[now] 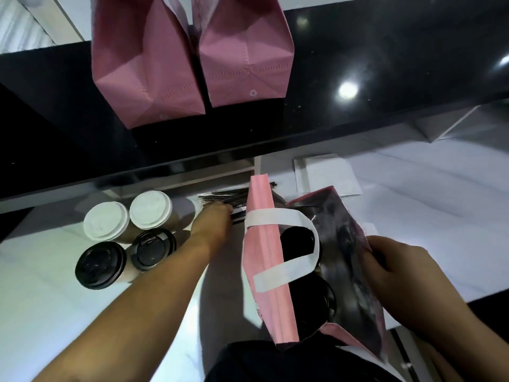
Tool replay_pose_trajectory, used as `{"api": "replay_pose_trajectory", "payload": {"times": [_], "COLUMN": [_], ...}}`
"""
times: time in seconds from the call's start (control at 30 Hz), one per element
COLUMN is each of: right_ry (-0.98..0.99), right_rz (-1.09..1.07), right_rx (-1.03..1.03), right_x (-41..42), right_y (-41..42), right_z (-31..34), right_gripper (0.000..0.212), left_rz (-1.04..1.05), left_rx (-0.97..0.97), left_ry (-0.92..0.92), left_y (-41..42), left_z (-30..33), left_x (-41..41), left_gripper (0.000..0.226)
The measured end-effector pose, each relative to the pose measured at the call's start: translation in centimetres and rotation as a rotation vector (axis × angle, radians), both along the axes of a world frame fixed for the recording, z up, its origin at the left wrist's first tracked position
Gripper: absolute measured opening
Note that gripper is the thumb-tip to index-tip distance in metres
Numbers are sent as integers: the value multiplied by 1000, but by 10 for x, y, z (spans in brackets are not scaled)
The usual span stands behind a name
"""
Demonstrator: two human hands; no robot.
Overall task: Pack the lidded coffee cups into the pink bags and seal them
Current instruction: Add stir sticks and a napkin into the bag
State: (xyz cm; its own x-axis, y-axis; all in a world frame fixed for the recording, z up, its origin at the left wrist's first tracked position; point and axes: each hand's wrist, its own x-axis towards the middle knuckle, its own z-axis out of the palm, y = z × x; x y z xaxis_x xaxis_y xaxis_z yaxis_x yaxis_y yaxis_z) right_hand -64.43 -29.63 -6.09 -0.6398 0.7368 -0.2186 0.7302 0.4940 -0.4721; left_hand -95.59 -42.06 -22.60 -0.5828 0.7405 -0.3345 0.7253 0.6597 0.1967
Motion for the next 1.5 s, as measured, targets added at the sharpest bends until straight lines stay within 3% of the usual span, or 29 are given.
{"api": "replay_pose_trajectory", "payload": {"times": [0.4,0.67,0.77,0.93,1.13,1.37,1.5], "right_ry": [13,-10,-12,6,10,78,15], "right_rz": [-60,-71,-60,-21,26,61,33], "right_rx": [-24,-8,1,10,36,90,61], "right_x": [-2,-2,1,3,5,4,3], "right_y": [-8,-11,-10,-8,-5,-3,-2], "right_z": [-1,1,1,-1,-4,-10,-10], "right_gripper": [42,39,39,40,43,41,41], "left_rz": [-132,-77,17,167,253,332,297], "left_rx": [-30,-54,-4,126,222,388,497], "left_ry": [-40,-36,-71,-123,-113,-264,-196], "left_y": [6,-2,-7,-16,-32,-75,-96], "left_z": [-8,12,20,32,57,122,176], "left_x": [-18,-17,-18,-17,-10,15,35], "left_gripper": [18,30,35,13,13,27,25]}}
